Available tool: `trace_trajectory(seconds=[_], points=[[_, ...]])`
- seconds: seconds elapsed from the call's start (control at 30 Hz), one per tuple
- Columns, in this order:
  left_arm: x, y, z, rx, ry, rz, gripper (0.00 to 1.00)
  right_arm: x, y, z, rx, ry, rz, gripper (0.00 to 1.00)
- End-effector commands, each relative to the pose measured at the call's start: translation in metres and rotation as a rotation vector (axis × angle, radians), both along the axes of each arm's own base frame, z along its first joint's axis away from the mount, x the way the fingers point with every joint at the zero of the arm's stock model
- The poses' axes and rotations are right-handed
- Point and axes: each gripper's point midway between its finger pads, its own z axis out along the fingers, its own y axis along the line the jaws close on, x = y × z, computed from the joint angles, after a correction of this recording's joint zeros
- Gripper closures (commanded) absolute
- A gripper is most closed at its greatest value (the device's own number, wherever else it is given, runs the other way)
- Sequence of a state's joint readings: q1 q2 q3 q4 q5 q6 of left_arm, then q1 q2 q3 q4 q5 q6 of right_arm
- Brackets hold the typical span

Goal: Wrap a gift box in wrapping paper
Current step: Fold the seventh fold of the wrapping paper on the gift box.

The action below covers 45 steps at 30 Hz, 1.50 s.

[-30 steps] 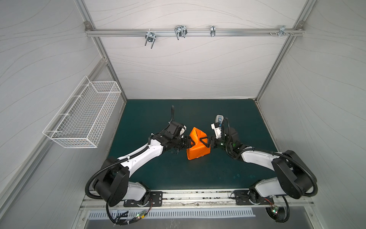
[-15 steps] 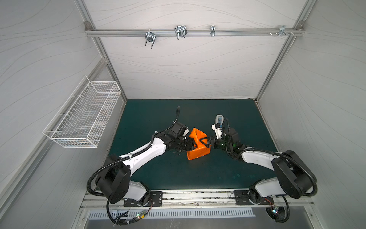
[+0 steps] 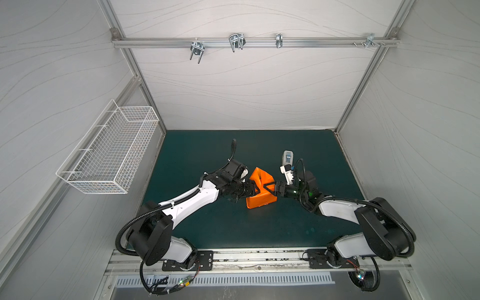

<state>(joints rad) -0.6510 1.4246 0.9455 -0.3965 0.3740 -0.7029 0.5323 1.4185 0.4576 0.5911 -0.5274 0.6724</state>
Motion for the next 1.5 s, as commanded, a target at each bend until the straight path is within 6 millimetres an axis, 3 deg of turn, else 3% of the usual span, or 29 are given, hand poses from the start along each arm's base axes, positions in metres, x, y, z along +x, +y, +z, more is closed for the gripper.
trace_trajectory(seconds=[0.0, 0.23, 0.33, 0.6, 0.87, 1.2, 1.47], points=[[-0.010, 0.013, -0.036, 0.100, 0.076, 0.022, 0.38, -0.003, 0.011, 0.014, 0.031, -0.020, 0.065, 0.01], [-0.010, 0.013, -0.037, 0.100, 0.081, 0.021, 0.39, -0.003, 0.009, 0.019, 0.021, -0.018, 0.051, 0.01], [-0.010, 0.014, -0.034, 0.100, 0.076, 0.021, 0.38, 0.001, 0.004, 0.017, 0.007, 0.013, 0.024, 0.07], [-0.001, 0.019, 0.006, 0.039, 0.010, 0.025, 0.36, 0.001, -0.002, -0.002, -0.050, 0.057, -0.008, 0.22], [0.022, 0.035, 0.023, -0.124, 0.005, 0.090, 0.36, 0.001, -0.003, -0.008, -0.065, 0.061, -0.011, 0.22], [0.035, 0.011, 0.032, -0.232, -0.011, 0.046, 0.36, -0.001, -0.002, -0.011, -0.075, 0.065, -0.002, 0.22], [0.029, -0.011, 0.008, -0.077, 0.045, -0.032, 0.36, -0.002, 0.002, -0.015, -0.083, 0.072, 0.008, 0.21]])
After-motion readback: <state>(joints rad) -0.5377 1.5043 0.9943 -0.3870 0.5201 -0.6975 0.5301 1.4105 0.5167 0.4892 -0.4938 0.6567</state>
